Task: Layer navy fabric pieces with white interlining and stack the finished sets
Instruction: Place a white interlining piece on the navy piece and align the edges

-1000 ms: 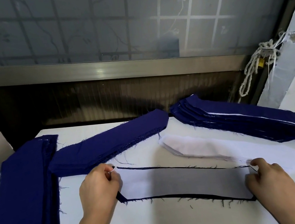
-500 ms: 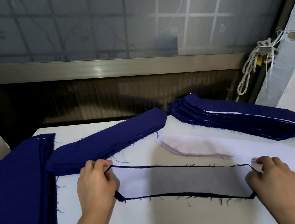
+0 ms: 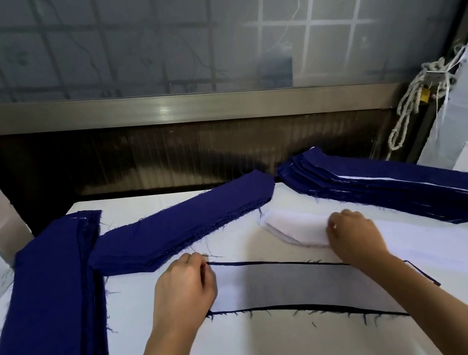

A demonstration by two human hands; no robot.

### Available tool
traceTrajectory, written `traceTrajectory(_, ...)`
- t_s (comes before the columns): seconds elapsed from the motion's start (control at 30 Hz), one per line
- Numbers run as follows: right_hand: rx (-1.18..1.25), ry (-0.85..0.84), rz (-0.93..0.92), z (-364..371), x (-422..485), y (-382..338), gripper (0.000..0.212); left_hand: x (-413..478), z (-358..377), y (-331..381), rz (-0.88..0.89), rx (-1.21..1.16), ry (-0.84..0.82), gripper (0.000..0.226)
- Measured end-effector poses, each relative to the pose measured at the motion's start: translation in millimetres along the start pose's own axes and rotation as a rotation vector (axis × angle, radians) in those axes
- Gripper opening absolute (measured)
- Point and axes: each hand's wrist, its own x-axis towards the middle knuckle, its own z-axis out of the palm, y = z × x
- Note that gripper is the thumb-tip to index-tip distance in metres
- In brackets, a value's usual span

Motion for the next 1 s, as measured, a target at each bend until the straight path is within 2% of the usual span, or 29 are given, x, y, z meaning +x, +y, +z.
traceTrajectory(0.13,0.123,-0.102,-0.145,9,32,-33,0.017,0,0,-1,0.003,-0.003,-0.005,0.012)
traceTrajectory(0.2,0.061,-0.135,-0.224,14,40,-43,0.017,0,1,-1,0.001,-0.006,-0.004,0.012)
traceTrajectory(0.3,-0.068,-0.194,-0.231,18,47,-51,0.02,0,2,-2,0.002,-0.009,-0.004,0.011)
traceTrajectory(0.4,-0.085,-0.211,-0.194,19,48,-51,0.022,0,2,-3,0.007,-0.01,0.006,0.011)
traceTrajectory(0.53,0.052,-0.15,-0.162,18,43,-45,0.015,1,3,-6,0.01,-0.013,0.006,0.01)
traceTrajectory(0.63,0.218,-0.174,-0.081,17,43,-38,0.014,1,4,-6,0.008,-0.018,0.004,0.009)
traceTrajectory(0.87,0.676,-0.21,0.227,14,39,-30,0.027,2,6,-7,-0.003,-0.032,-0.027,0.012)
traceTrajectory(1.0,0.818,-0.222,0.287,14,36,-26,0.023,1,5,-6,-0.006,-0.029,-0.035,0.012)
